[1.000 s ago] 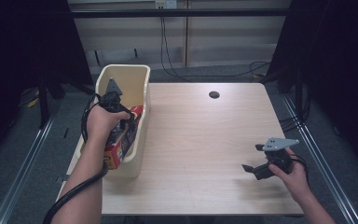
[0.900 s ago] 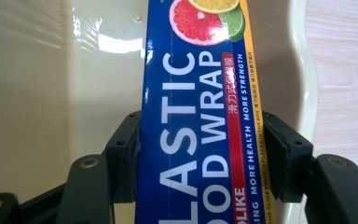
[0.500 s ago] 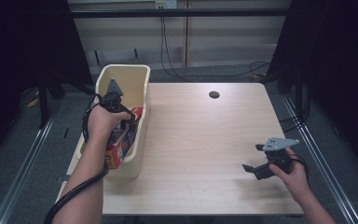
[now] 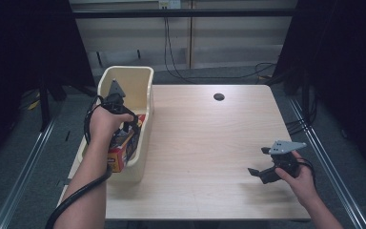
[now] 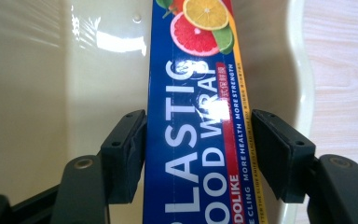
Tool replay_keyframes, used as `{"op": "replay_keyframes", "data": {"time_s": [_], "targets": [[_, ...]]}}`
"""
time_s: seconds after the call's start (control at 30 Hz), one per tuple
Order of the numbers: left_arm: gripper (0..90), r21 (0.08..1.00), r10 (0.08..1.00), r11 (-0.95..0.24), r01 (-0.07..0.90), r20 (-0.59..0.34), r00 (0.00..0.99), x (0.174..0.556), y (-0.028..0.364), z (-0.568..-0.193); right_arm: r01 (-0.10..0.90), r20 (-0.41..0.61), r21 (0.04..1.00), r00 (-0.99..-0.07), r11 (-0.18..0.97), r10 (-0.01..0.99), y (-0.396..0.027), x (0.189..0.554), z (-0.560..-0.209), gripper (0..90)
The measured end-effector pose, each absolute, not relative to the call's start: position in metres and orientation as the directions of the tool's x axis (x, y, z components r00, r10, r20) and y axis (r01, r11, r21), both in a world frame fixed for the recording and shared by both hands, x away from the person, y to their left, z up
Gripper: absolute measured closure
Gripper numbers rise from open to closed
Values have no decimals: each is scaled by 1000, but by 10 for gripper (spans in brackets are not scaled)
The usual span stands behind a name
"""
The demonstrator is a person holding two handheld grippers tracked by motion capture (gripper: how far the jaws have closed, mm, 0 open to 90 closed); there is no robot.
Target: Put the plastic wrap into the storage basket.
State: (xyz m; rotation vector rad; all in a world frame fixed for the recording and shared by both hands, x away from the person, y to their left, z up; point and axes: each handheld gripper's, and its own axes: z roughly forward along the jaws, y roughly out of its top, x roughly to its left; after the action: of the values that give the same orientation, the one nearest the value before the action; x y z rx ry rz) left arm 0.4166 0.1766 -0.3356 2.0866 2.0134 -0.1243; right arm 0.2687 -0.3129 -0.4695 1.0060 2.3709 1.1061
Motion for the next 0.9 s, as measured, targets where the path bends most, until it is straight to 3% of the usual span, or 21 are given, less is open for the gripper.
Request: {"op": "replay_keyframes", "data": {"time_s": [0.53,0.9], "targets": [[212,228,958,-29,973,-272,92,419,167,-302,458,-8,768,-692,448,722,-313,268,-469,22],[187,273,933,-96,957,-309,182,417,136,-284,455,-7,773,-691,442,723,-314,268,-468,22]]}}
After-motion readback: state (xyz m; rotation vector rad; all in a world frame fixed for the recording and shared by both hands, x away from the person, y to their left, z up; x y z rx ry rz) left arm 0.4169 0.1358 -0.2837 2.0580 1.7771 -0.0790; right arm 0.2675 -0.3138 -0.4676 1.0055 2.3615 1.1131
